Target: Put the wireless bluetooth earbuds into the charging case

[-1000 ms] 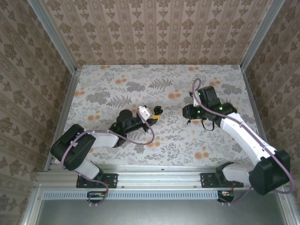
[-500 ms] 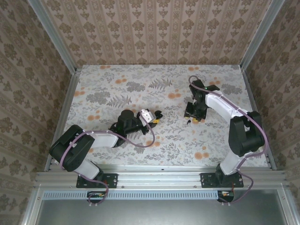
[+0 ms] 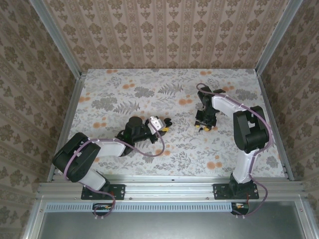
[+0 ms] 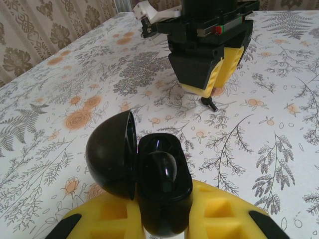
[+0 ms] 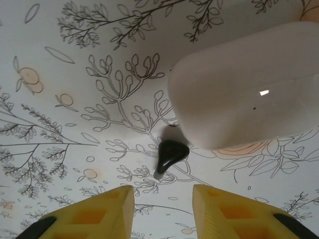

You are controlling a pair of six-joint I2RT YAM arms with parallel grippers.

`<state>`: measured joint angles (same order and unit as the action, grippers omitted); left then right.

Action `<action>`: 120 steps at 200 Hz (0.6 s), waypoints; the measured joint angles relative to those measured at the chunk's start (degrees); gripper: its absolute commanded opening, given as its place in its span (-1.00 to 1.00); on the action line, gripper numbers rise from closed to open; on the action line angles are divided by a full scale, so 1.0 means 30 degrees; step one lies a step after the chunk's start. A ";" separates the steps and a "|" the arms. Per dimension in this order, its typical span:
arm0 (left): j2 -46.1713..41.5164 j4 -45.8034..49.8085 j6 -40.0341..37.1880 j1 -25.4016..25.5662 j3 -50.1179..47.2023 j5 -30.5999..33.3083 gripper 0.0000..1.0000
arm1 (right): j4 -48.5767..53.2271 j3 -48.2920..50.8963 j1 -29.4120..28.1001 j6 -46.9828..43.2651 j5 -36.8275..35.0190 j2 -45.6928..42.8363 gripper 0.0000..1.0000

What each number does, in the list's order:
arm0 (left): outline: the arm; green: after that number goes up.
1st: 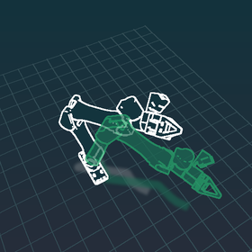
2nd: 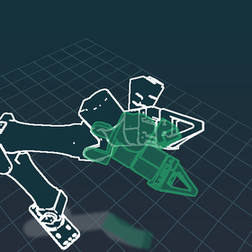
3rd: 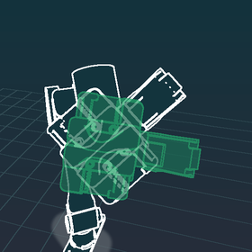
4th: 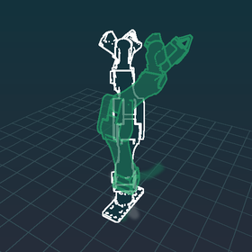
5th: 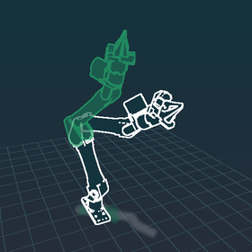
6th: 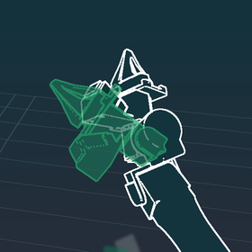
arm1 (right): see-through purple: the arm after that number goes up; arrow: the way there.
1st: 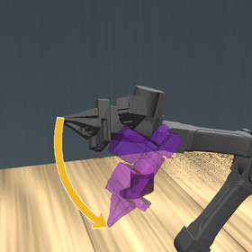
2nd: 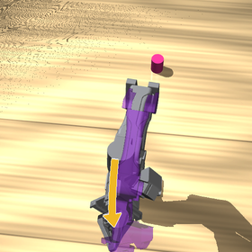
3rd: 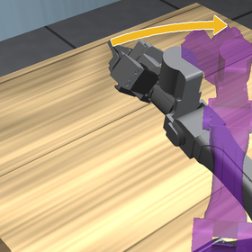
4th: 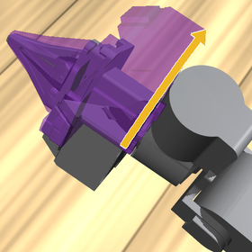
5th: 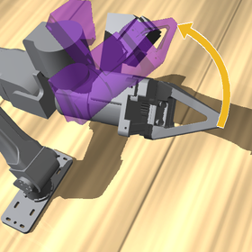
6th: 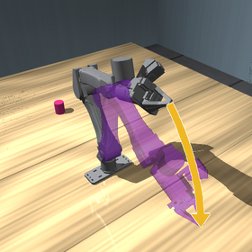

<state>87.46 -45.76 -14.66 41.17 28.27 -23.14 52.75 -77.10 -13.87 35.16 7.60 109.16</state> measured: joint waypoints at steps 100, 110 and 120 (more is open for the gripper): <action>0.0000 -0.0036 0.0095 -0.0255 0.0000 0.0000 -0.97 | -0.0816 0.0000 0.0182 0.0291 -0.0044 0.1100 -0.36; 0.0000 -0.0087 0.0168 -0.0313 -0.0007 0.0000 -0.97 | -0.0823 0.0000 0.0197 0.0291 -0.0044 0.1166 -0.37; 0.0000 -0.0175 0.0226 -0.0386 -0.0007 -0.0007 -0.97 | -0.0823 0.0000 0.0211 0.0299 -0.0044 0.1246 -0.39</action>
<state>87.46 -46.28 -13.98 40.01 28.25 -23.16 50.28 -77.10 -13.23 36.05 7.46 112.90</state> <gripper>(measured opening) 0.181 0.314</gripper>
